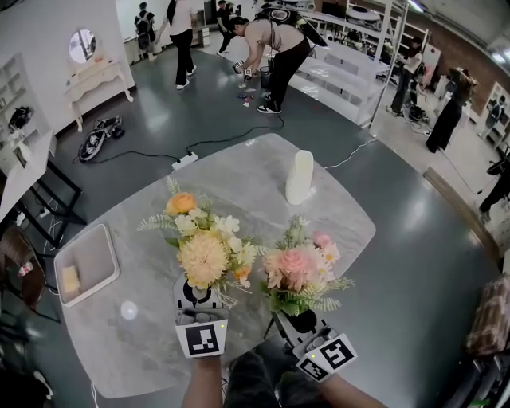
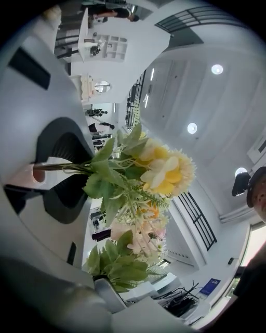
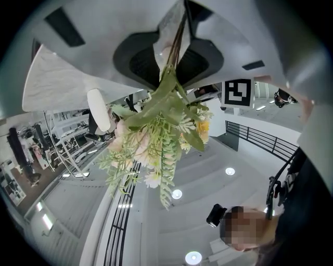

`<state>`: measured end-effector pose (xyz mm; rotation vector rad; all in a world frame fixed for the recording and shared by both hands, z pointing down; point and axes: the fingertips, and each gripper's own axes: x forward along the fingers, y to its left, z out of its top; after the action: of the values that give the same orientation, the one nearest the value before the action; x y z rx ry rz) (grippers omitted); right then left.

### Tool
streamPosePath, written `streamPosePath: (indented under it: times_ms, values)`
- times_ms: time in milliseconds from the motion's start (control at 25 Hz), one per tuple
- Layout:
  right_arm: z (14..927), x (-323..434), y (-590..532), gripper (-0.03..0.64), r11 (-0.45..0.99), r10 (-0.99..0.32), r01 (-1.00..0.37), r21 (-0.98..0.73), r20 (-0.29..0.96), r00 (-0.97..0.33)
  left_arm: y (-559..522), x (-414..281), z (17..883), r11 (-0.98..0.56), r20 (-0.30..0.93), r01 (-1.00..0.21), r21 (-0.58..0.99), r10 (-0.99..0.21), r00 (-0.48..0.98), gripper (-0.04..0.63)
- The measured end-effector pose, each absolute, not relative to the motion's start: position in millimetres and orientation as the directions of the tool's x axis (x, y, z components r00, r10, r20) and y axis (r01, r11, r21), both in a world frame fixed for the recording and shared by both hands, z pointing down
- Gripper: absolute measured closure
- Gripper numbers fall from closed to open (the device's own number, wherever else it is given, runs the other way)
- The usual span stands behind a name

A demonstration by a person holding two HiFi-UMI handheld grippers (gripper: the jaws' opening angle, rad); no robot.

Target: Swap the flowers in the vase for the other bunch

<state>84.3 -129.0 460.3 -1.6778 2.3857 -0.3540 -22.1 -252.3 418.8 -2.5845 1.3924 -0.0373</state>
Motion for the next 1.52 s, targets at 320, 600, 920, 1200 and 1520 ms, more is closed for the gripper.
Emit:
streamPosePath:
  times_ms: [320,600,920,1200,1520]
  values:
    - [448.5,90.2,-125.1,0.518,0.345,-0.936,-0.884,-0.315,-0.040,-0.351,-244.6,-18.6,399.6,-0.530,-0.097,-0.830,-0.172,-0.830,0.550,0.520]
    - [440.3,90.2,-122.4,0.518,0.345,-0.936,-0.883,-0.318,-0.043,-0.350,-241.3,-22.8,391.3,-0.532,-0.103,-0.836,-0.135,-0.832,0.546,0.520]
    - [430.3,92.9,-118.6,0.518,0.329,-0.942,-0.887,-0.325,-0.046,-0.332,-240.6,-30.4,378.6,-0.541,-0.115,-0.837,-0.082,-0.829,0.547,0.520]
    - [425.3,89.1,-119.0,0.518,0.328,-0.942,-0.884,-0.332,-0.050,-0.331,-240.0,-36.4,371.5,-0.557,-0.125,-0.829,-0.047,-0.820,0.558,0.520]
    - [420.4,87.4,-116.0,0.518,0.335,-0.940,-0.880,-0.338,-0.057,-0.336,-233.4,-36.7,357.4,-0.580,-0.148,-0.814,-0.006,-0.805,0.575,0.520]
